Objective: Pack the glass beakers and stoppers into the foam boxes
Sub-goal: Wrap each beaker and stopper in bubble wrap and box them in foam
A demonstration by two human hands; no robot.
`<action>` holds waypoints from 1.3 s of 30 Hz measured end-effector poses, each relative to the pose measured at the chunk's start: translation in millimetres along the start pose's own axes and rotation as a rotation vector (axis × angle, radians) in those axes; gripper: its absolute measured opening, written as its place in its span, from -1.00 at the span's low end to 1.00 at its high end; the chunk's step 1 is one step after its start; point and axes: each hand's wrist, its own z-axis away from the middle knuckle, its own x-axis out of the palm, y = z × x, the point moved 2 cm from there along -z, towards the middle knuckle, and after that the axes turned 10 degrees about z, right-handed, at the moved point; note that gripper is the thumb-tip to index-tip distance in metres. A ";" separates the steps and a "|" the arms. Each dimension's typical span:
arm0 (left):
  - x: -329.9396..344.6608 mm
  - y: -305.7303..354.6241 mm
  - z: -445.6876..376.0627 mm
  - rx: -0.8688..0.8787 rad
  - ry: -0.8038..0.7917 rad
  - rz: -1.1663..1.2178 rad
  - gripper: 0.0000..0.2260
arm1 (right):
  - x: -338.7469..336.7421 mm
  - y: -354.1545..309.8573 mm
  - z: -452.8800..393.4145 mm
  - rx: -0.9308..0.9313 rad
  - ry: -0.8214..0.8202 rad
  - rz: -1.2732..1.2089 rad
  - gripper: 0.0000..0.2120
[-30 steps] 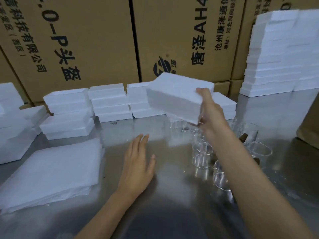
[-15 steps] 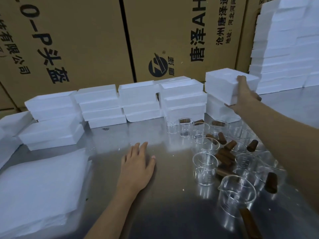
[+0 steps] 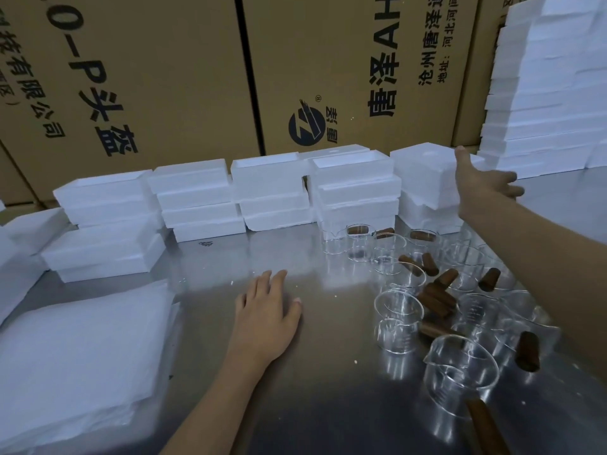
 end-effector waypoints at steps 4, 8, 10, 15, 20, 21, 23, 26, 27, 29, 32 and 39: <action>-2.9 2.7 1.1 -0.015 -0.011 0.011 -0.51 | -4.1 -5.4 20.2 -0.275 0.106 0.030 -0.33; -9.8 6.7 4.8 -0.033 0.012 0.070 -0.54 | 1.8 -0.7 59.9 -0.504 0.001 0.151 -0.66; -12.5 7.5 5.6 -0.044 0.017 0.100 -0.57 | 10.2 5.0 81.6 -0.603 -0.138 0.232 -0.77; -15.6 8.5 6.5 -0.054 0.028 0.135 -0.63 | 33.8 30.3 119.7 -0.811 -0.571 0.640 -0.69; -15.1 4.6 2.3 -0.081 0.059 0.192 -0.65 | 49.9 17.2 113.8 -0.924 -0.400 0.693 -0.45; -14.1 3.6 0.6 -0.087 0.063 0.198 -0.65 | 53.7 7.2 110.0 -0.966 -0.344 0.720 -0.40; -11.6 1.2 -2.3 -0.099 0.066 0.198 -0.65 | 64.0 -15.9 103.1 -1.062 -0.243 0.781 -0.35; -10.9 -2.2 -6.6 -0.109 0.086 0.198 -0.66 | 87.8 -42.8 95.5 -1.120 -0.191 0.821 -0.31; -11.1 -2.8 -7.6 -0.111 0.092 0.203 -0.66 | 97.0 -46.2 94.2 -1.129 -0.202 0.836 -0.29; -10.5 -3.9 -9.2 -0.106 0.101 0.216 -0.66 | 113.0 -46.2 92.9 -1.177 -0.217 0.896 -0.30; -8.3 -6.0 -10.1 -0.095 0.129 0.211 -0.66 | 128.9 -40.0 91.0 -1.334 -0.068 1.000 -0.37; -14.3 -6.1 -15.1 -0.202 0.203 0.438 -0.74 | 108.1 -47.4 128.2 -1.501 0.014 0.929 -0.60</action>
